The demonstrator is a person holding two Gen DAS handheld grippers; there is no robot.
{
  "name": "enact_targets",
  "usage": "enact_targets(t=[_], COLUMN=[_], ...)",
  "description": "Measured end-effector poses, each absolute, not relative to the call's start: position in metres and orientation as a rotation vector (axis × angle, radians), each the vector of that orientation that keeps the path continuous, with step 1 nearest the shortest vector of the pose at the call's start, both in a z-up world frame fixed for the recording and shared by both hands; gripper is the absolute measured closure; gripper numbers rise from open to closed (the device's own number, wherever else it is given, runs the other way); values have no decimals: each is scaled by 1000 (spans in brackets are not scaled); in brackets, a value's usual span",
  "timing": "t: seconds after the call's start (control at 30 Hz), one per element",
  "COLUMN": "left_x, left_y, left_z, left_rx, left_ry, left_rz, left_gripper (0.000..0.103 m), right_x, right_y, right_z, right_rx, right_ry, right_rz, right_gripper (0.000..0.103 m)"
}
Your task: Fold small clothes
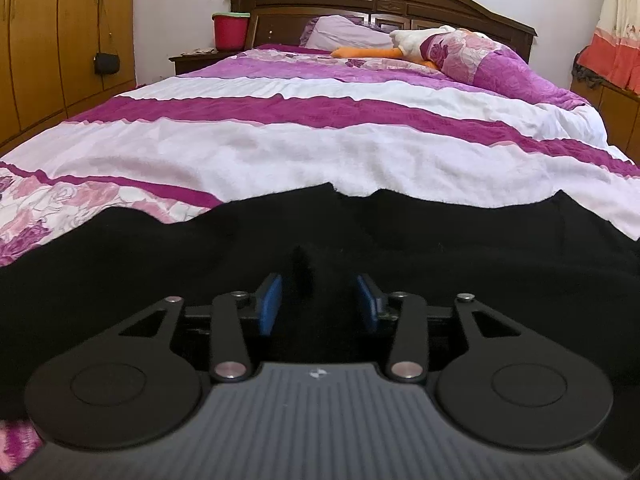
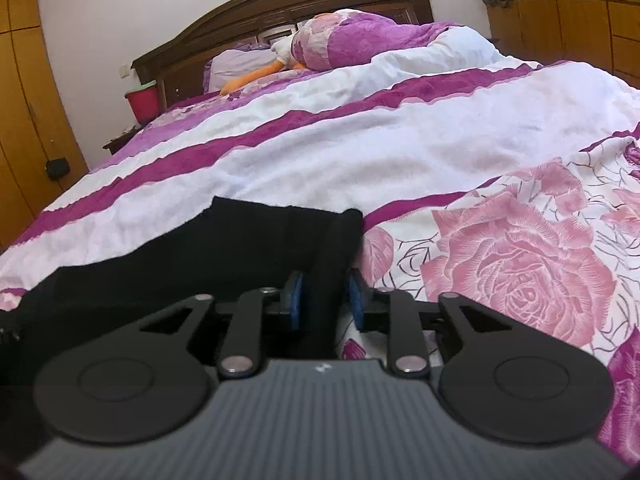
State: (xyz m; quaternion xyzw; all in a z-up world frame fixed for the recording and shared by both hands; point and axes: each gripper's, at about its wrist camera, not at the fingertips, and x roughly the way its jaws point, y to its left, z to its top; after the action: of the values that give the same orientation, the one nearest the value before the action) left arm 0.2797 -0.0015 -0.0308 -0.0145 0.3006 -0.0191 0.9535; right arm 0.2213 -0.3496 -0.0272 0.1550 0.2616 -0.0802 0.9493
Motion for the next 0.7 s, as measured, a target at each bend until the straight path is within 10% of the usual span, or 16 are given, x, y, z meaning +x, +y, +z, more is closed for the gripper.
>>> enact_targets(t=[0.2,0.23,0.3,0.7], left_x=[270,268,266,259], left_y=[4,4,1,9], left_z=[-24,-24,-26,-21], left_rx=[-59,-60,-40,-12], left_ry=[614,613,610,625], left_rz=[-41,-39,-26,17], left_gripper=[53,52,48,36], right_x=[234,239,246,244], right_y=[-349,-349,-349,-342], right_z=[-13,-14,-20,-20], right_rx=[229,215,210,153], right_ry=[512,538,578,583], right_rz=[-176,-165,-124,-227], right_gripper=[44,46,93,83])
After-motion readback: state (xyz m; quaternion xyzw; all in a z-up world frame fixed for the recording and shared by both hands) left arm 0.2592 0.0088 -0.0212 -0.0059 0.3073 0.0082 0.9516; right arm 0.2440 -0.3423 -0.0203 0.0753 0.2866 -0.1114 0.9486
